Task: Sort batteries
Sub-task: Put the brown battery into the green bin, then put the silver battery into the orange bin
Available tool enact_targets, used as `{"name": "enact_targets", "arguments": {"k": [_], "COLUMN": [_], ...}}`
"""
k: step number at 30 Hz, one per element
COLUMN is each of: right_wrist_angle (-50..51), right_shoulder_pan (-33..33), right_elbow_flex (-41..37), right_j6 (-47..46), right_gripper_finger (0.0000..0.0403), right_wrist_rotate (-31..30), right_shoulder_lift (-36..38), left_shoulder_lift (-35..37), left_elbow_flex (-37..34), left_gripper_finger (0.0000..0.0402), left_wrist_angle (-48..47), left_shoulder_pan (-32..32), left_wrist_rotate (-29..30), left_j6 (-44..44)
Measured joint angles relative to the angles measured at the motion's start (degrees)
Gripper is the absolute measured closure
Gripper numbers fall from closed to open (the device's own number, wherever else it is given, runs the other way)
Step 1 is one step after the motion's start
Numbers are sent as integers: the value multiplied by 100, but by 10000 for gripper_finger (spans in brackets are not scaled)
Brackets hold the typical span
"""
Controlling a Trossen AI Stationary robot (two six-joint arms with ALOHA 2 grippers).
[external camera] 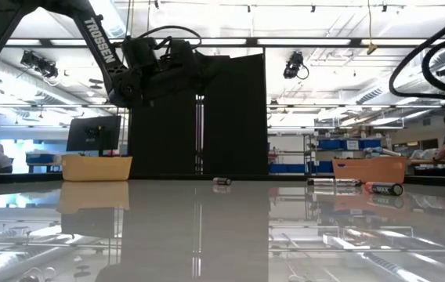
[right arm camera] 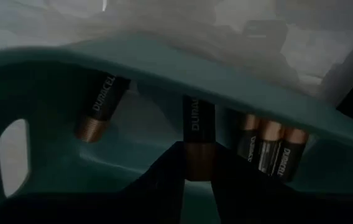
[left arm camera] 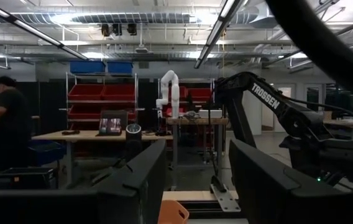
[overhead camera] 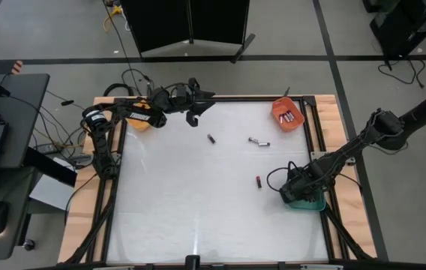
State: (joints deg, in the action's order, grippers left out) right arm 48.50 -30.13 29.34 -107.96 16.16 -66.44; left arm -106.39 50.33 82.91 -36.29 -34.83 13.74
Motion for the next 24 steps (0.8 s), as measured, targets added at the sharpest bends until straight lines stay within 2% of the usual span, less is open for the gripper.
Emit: {"name": "enact_targets", "arguments": {"k": [6,13,17,20,24], "right_wrist_angle": [9,154,981,2124,3004], "right_shoulder_pan": [156,191,240,368,762], "right_elbow_flex": [72,402,1025,1724,2489], "right_j6": [202,746,1320,1851,2826], "right_gripper_finger": [304,233,199,197,214], "right_wrist_rotate": [161,344,313,-188,-1445], "right_shoulder_lift": [1,1,5,7,16], "left_shoulder_lift": [0,0,0,0,-4], "left_elbow_flex": [0,0,0,0,0], "left_gripper_finger": [220,220,220,226,242], "left_wrist_angle": [-4,-10,-11,-58,-133], "left_shoulder_pan": [0,0,0,0,2], "left_wrist_rotate": [0,0,-100,-347,-438], "left_j6": [0,-12,-20,-17,-18]}}
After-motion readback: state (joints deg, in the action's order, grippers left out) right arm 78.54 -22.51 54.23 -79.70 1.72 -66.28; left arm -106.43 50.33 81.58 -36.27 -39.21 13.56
